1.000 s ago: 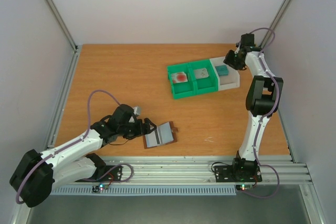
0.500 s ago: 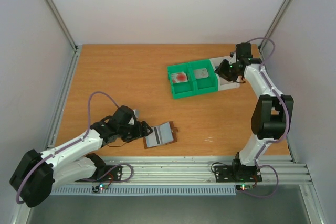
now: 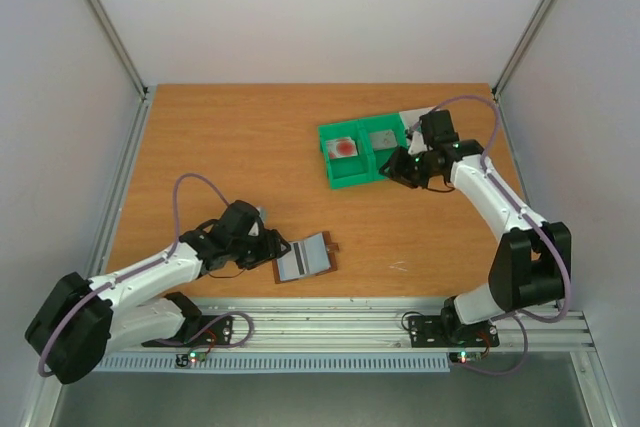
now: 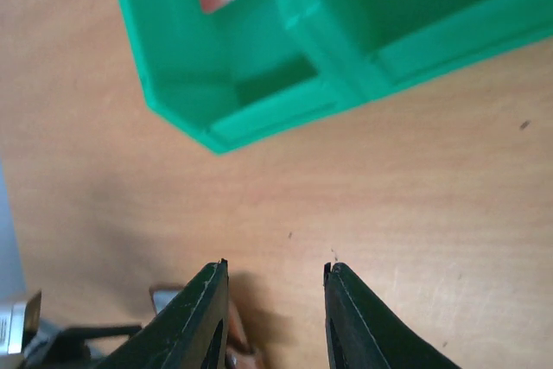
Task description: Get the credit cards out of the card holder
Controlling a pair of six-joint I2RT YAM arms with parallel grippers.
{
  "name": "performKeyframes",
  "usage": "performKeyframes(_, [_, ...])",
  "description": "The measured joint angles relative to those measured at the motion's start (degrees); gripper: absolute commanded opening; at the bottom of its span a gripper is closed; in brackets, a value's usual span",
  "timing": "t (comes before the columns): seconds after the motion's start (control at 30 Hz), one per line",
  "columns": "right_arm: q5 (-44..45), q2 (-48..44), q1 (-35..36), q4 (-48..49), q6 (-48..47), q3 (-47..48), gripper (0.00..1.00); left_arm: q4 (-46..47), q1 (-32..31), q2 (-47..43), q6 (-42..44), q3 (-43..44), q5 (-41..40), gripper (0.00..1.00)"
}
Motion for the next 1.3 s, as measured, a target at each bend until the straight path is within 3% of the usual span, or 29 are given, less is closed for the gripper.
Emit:
performKeyframes(0.37, [-1.97,-8.07,15.19,1.31,2.56,-10.34,0.30,3.52,0.00,3.39,-0.85,-0.63,-0.02,0.42])
performKeyframes(0.53, [-0.98,-9.20,21.33,4.61,5.38,-13.60,0.29,4.15,0.00,3.93,-1.18,-1.51,-0.09,0.40])
performKeyframes(0.83, [2.05,-2.82,33.55,10.86,8.50,-14.03,0.29,4.98,0.02,4.00,-1.16,-3.06,-0.57,0.29])
performKeyframes(1.3, [3.26,6.80,39.80,17.64,10.10,-12.74,0.25,7.56,0.02,6.54,0.07,-3.52,0.11,0.17])
